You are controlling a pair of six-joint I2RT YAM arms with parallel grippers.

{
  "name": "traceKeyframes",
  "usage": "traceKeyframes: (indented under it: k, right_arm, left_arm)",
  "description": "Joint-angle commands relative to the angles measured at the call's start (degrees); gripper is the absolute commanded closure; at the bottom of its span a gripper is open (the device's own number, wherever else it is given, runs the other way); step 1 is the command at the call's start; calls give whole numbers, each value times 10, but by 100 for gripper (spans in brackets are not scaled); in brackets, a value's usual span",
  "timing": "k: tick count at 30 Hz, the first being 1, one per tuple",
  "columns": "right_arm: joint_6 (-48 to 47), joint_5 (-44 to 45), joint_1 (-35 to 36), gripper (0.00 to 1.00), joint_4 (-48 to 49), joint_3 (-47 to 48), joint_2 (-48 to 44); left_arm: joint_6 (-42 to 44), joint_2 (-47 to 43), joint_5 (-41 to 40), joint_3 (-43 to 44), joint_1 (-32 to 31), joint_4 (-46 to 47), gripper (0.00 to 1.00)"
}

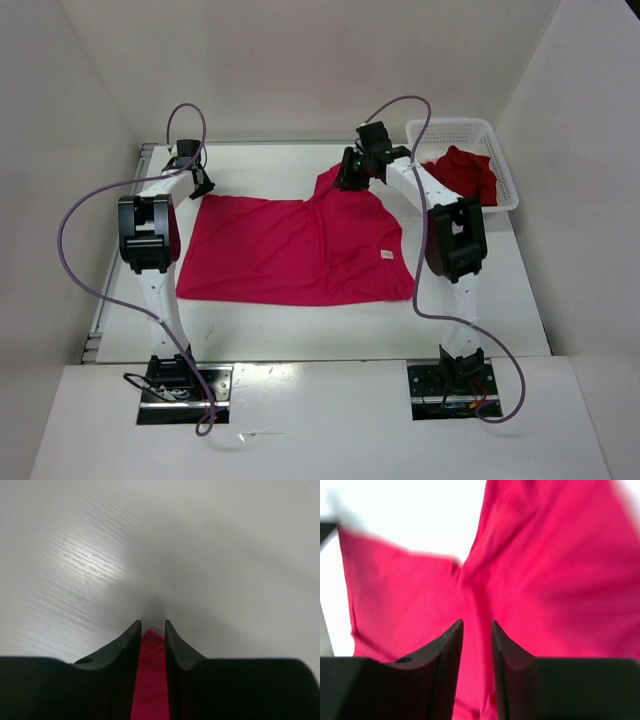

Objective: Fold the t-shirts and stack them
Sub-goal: Grap the side of the flattened tshirt furthest away from the robot with both arms

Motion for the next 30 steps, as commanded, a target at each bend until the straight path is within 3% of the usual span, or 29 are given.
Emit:
traceKeyframes:
  k: [1,6,9,10,12,14,20,30]
  right_arm:
    - [1,31,-19,63,-9,99,69]
    - [-6,113,-25,56,-73,291,213]
    - [-12,139,-30,55,-138,443,288]
    - [-12,146,-30,54,-155,534,339]
    - [-12,154,-36,51,-158,604,376]
    - [-5,145,-43,47,-126,573,377]
    - [-6,145,-48,46,-105,606,409]
    - [29,70,-48,46,-67,611,466]
  left_arm:
    - [16,22,15,14,-13,-3,69]
    - [6,-10,20,-10,-13,25,84]
    - [-7,-40,33,-18,-13,47,93]
    - [-7,-47,33,-23,-13,47,96]
    - [-14,-59,42,-23,-13,52,99]
    - [-14,-64,49,-23,-13,46,100]
    - [-14,-70,49,-23,-13,46,100]
    - [-8,-93,43,-59,-13,46,100]
